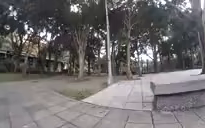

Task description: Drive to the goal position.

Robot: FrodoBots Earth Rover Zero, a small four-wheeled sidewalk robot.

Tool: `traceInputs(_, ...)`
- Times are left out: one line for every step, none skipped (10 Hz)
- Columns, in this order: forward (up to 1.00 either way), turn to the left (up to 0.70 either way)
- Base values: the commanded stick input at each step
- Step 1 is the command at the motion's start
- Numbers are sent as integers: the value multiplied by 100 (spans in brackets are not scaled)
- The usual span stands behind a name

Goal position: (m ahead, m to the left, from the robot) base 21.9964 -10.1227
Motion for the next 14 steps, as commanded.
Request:
traceInputs(70, -14)
traceInputs(70, -14)
traceInputs(54, -27)
traceInputs(0, -70)
traceInputs(0, -70)
traceInputs(0, -70)
traceInputs(0, -70)
traceInputs(0, -70)
traceInputs(0, -70)
traceInputs(0, -70)
traceInputs(0, -70)
traceInputs(0, -70)
traceInputs(0, -70)
traceInputs(0, -70)
